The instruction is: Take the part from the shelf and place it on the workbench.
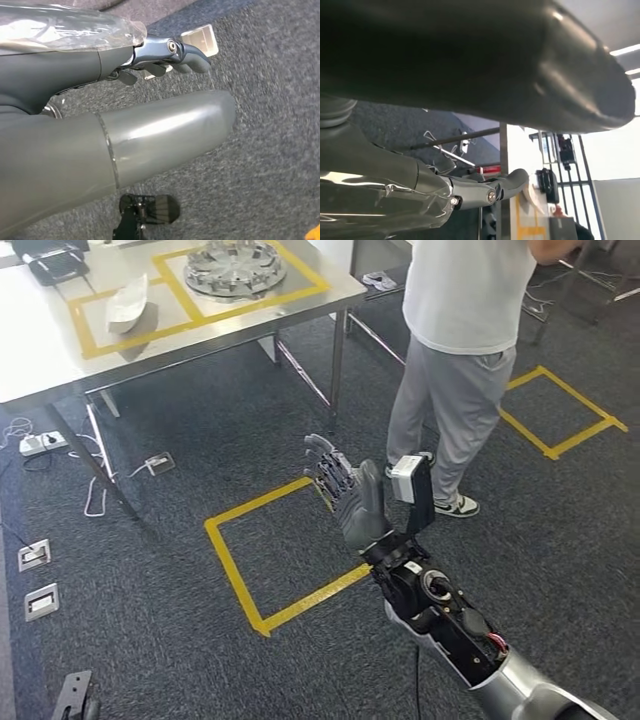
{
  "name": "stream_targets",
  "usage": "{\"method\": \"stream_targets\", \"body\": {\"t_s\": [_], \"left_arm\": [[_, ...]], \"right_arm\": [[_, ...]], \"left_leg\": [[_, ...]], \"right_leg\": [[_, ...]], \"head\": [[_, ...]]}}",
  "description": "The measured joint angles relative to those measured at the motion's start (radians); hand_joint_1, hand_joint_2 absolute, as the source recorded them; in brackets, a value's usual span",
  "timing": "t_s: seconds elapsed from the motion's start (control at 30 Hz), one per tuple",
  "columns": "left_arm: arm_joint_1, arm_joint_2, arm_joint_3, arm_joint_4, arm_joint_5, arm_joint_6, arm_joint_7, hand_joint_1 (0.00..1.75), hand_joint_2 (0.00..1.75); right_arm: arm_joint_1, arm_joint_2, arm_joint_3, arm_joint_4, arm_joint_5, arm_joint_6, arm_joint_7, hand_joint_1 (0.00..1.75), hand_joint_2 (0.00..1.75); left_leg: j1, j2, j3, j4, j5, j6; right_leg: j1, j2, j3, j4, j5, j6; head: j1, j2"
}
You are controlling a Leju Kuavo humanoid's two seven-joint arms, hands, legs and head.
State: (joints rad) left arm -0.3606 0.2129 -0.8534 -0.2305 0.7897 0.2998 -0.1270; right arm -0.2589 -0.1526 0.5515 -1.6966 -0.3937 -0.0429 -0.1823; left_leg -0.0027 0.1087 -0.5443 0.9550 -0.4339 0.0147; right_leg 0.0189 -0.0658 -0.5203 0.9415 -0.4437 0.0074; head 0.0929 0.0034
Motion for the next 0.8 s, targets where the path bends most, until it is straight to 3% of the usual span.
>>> {"method": "stream_targets", "body": {"t_s": [0.03,0.1,0.17,0.2,0.27,0.3,0.33,0.37,0.43,0.5,0.57,0.63,0.7,0.77,0.8], "left_arm": [[-0.001,-0.001,0.000,0.000,0.000,0.000,0.000,0.00,0.00],[-0.004,-0.001,0.000,0.000,0.000,0.000,0.000,0.00,0.00],[-0.004,0.001,0.000,0.000,0.000,0.000,0.000,0.00,0.00],[-0.002,0.002,0.000,0.000,0.000,0.000,0.000,0.00,0.00],[0.004,0.003,0.000,0.000,0.000,0.000,0.000,0.00,0.00],[0.006,0.003,0.000,0.000,0.000,0.000,0.000,0.00,0.00],[0.007,0.003,0.000,0.000,0.000,0.000,0.000,0.00,0.00],[0.007,0.004,0.000,0.000,0.000,0.000,0.000,0.00,0.00],[0.005,0.006,0.000,0.000,0.000,0.000,0.000,0.00,0.00],[0.004,0.006,0.000,0.000,0.000,0.000,0.000,0.00,0.00],[0.002,0.003,0.000,0.000,0.000,0.000,0.000,0.00,0.00],[-0.002,0.002,0.000,0.000,0.000,0.000,0.000,0.00,0.00],[-0.001,0.002,0.000,0.000,0.000,0.000,0.000,0.00,0.00],[0.003,0.001,0.000,0.002,0.000,0.000,0.000,0.00,0.00],[0.004,0.001,0.000,0.003,0.000,0.000,0.000,0.00,0.00]], "right_arm": [[0.001,0.000,0.000,0.000,0.000,0.000,0.000,0.00,0.00],[0.000,0.000,0.000,-0.001,0.000,0.000,0.000,0.00,0.00],[-0.002,0.002,0.000,-0.002,0.000,0.000,0.000,0.00,0.00],[-0.002,0.003,0.000,-0.002,0.000,0.000,0.000,0.00,0.00],[0.001,0.005,0.001,-0.001,0.000,0.000,0.000,0.00,0.00],[0.002,0.005,0.001,-0.001,0.000,0.000,0.000,0.00,0.00],[0.003,0.005,0.001,-0.001,0.000,0.000,0.000,0.00,0.00],[0.002,0.005,0.001,-0.001,0.000,0.000,0.000,0.00,0.00],[0.002,0.005,0.001,-0.001,0.000,0.000,0.000,0.00,0.00],[0.002,0.005,0.000,-0.001,0.000,0.000,0.000,0.00,0.00],[0.003,0.005,0.000,-0.001,0.000,0.000,0.000,0.00,0.00],[0.002,0.005,-0.001,-0.001,0.000,0.000,0.000,0.00,0.00],[0.000,0.005,-0.002,0.000,0.000,0.000,0.000,0.00,0.00],[0.000,0.005,-0.001,0.003,0.000,0.000,0.000,0.00,0.00],[0.001,0.006,0.000,0.004,0.000,0.000,0.000,0.00,0.00]], "left_leg": [[0.000,0.009,0.000,-0.001,0.000,-0.005],[0.003,-0.018,-0.008,0.023,-0.019,-0.017],[0.008,-0.078,-0.056,0.127,-0.078,-0.027],[0.009,-0.095,-0.093,0.202,-0.112,-0.030],[0.012,-0.103,-0.147,0.308,-0.143,-0.035],[0.014,-0.104,-0.148,0.306,-0.129,-0.036],[0.016,-0.106,-0.127,0.262,-0.098,-0.037],[0.020,-0.115,-0.092,0.188,-0.057,-0.038],[0.027,-0.146,-0.028,0.054,-0.007,-0.038],[0.026,-0.156,-0.011,0.013,-0.002,-0.033],[0.024,-0.136,-0.011,0.010,0.003,-0.021],[0.025,-0.118,-0.011,0.006,0.007,-0.009],[0.024,-0.099,-0.011,0.004,0.007,-0.003],[0.021,-0.078,-0.011,0.004,0.006,0.000],[0.021,-0.068,-0.011,0.004,0.005,0.000]], "right_leg": [[-0.002,0.011,0.000,-0.001,0.004,-0.005],[-0.009,0.033,-0.001,-0.009,0.015,-0.015],[-0.015,0.052,-0.005,-0.015,0.025,-0.024],[-0.016,0.063,-0.010,-0.015,0.027,-0.026],[-0.017,0.088,-0.017,-0.013,0.031,-0.027],[-0.018,0.102,-0.019,-0.011,0.032,-0.025],[-0.019,0.115,-0.020,-0.009,0.033,-0.023],[-0.021,0.127,-0.020,-0.006,0.033,-0.020],[-0.020,0.150,-0.026,0.001,0.032,-0.010],[-0.020,0.169,-0.035,0.005,0.034,0.002],[-0.024,0.179,-0.041,0.005,0.037,0.014],[-0.024,0.142,-0.061,0.040,0.011,0.025],[-0.025,0.092,-0.113,0.156,-0.053,0.035],[-0.030,0.078,-0.163,0.278,-0.103,0.041],[-0.031,0.075,-0.170,0.298,-0.103,0.042]], "head": [[-0.001,0.000],[-0.004,0.000],[-0.008,0.000],[-0.011,0.000],[-0.013,0.000],[-0.013,0.000],[-0.013,0.000],[-0.013,0.000],[-0.015,0.000],[-0.015,0.000],[-0.015,0.000],[-0.009,0.000],[0.000,0.000],[0.004,0.000],[0.005,0.000]]}}
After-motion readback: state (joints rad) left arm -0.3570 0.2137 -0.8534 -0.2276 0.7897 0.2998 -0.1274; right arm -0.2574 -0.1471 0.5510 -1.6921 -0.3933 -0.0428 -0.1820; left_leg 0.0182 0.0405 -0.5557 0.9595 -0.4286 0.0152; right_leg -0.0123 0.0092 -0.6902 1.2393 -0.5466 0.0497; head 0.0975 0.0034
